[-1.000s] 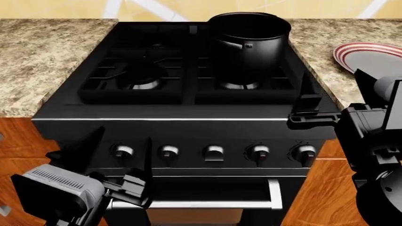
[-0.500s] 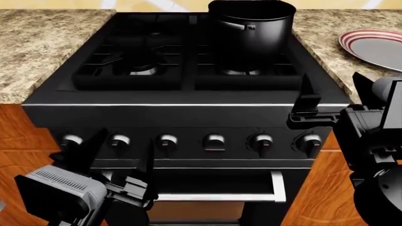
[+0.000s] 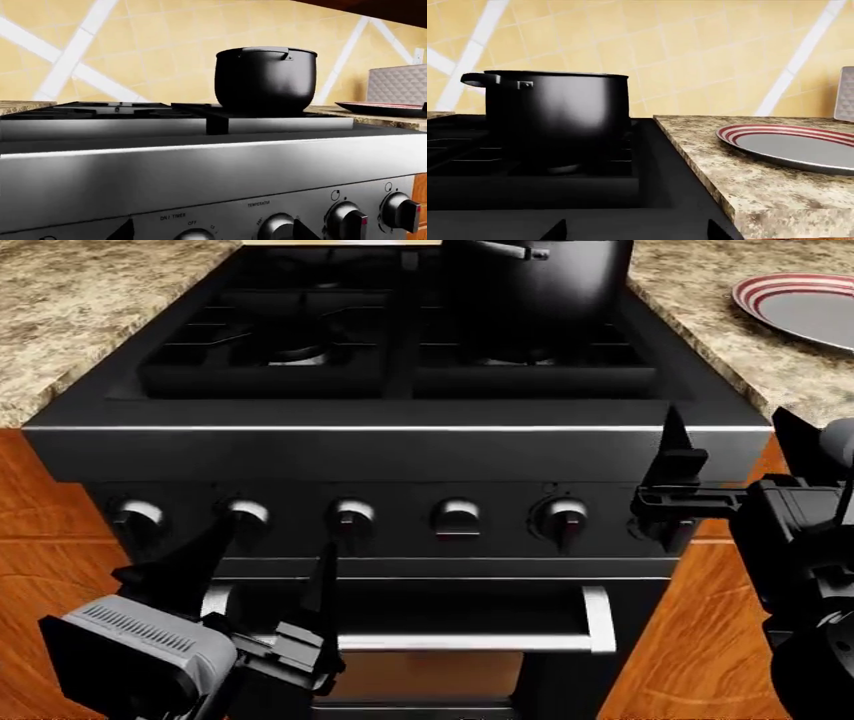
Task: Frozen meat rests on a plate on the counter. Retrieve the meat and place it in a pot on a burner. Then turn the burner on.
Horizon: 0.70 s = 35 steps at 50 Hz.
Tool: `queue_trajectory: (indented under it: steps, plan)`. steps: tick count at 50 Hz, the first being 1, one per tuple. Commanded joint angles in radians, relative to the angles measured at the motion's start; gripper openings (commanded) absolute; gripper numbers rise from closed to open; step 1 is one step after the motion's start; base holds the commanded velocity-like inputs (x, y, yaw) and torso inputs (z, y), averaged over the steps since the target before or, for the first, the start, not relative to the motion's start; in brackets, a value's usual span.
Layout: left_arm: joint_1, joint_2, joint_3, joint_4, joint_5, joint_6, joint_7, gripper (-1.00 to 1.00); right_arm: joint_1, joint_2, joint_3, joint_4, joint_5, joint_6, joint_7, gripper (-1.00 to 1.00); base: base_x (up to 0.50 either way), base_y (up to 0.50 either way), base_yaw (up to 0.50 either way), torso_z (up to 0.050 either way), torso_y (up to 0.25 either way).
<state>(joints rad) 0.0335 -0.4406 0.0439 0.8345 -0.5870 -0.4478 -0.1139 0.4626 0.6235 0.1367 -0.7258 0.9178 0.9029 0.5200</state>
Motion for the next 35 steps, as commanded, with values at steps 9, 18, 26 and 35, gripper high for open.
queue_trajectory:
  steps: [9,18,26,35]
  plan:
    - [-0.002,-0.008,0.012,0.037,-0.002,-0.016,-0.028,1.0,-0.073,0.012,0.057,-0.002,0.001,-0.036,-0.008,1.0,0.0,0.0,0.0,-0.05,0.0]
    - [0.005,-0.009,0.016,0.029,0.002,-0.008,-0.029,1.0,-0.087,0.012,0.05,0.007,-0.012,-0.05,-0.019,1.0,0.0,0.0,0.0,-0.05,0.0]
    - [0.007,-0.01,0.021,0.03,0.003,-0.007,-0.034,1.0,-0.106,0.007,0.047,0.016,-0.034,-0.075,-0.029,1.0,0.0,0.0,0.0,-0.05,0.0]
    - [0.006,-0.013,0.026,0.026,0.003,-0.006,-0.037,1.0,-0.107,0.004,0.036,0.029,-0.057,-0.095,-0.04,1.0,0.0,0.0,0.0,-0.05,0.0]
